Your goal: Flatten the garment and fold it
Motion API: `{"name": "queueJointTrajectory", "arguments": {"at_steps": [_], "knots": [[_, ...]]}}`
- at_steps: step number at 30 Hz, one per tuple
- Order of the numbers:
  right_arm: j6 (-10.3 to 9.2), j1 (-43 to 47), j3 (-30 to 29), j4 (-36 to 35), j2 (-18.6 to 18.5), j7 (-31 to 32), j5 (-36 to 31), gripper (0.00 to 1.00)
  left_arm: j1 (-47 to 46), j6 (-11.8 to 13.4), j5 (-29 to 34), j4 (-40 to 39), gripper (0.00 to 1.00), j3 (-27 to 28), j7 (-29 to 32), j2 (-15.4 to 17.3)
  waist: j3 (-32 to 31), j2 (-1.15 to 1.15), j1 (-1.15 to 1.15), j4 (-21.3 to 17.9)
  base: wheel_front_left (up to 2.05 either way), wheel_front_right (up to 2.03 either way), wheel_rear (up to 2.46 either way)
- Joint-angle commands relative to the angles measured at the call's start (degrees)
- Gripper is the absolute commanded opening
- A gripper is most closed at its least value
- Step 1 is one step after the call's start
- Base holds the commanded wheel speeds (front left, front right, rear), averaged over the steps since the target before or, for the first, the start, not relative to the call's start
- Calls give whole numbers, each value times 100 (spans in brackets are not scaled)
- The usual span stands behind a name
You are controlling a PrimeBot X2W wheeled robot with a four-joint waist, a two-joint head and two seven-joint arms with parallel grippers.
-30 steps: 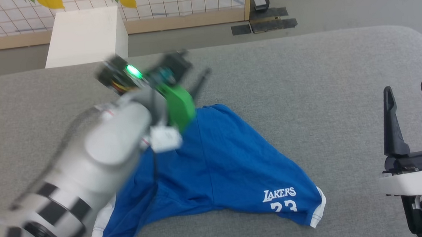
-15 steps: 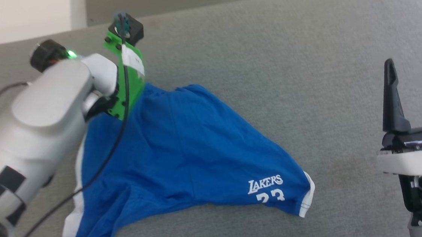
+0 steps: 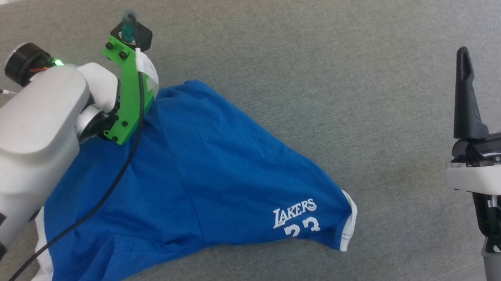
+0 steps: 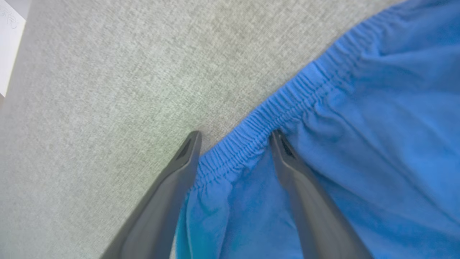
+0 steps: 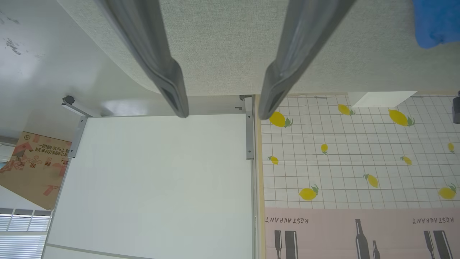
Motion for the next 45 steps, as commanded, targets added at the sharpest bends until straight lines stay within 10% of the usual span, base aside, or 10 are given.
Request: {"name": "queueJointTrajectory", "arguments": {"at_steps": [1,14,21,37,38,39,45], "knots": [[-9,-82,-36,-14,2,-28,21,100,370,-20,-12,-27,0,-109,102,18,83,0,-1,-72,0,0,0],[-9,320,-241,30,2,-28,-257,100,653,-13,-291,-1076,0,103,-2545,764,-860,0,-1,825,0,0,0],[-9,653,-313,50,2,-28,-354,100,2381,906,-825,-2107,0,287,-3667,1813,-1324,0,-1,1429,0,0,0],[-9,1002,-252,141,2,-28,-359,100,4490,1555,-1556,-2663,0,39,-4138,1628,-1757,0,-1,1664,0,0,0],[-9,1033,-253,157,2,-28,-359,100,4495,1612,-1512,-2681,84,36,-4156,1627,-1802,0,-1,1671,0,0,0],[-9,1054,-252,168,2,-28,-360,100,4500,1643,-1469,-2674,100,41,-4211,1629,-1831,0,-1,1678,0,0,0],[-9,1130,-310,183,2,-28,-348,100,4294,1780,-1380,-2985,100,330,-4537,1846,-2017,0,-1,1762,0,0,0]]}}
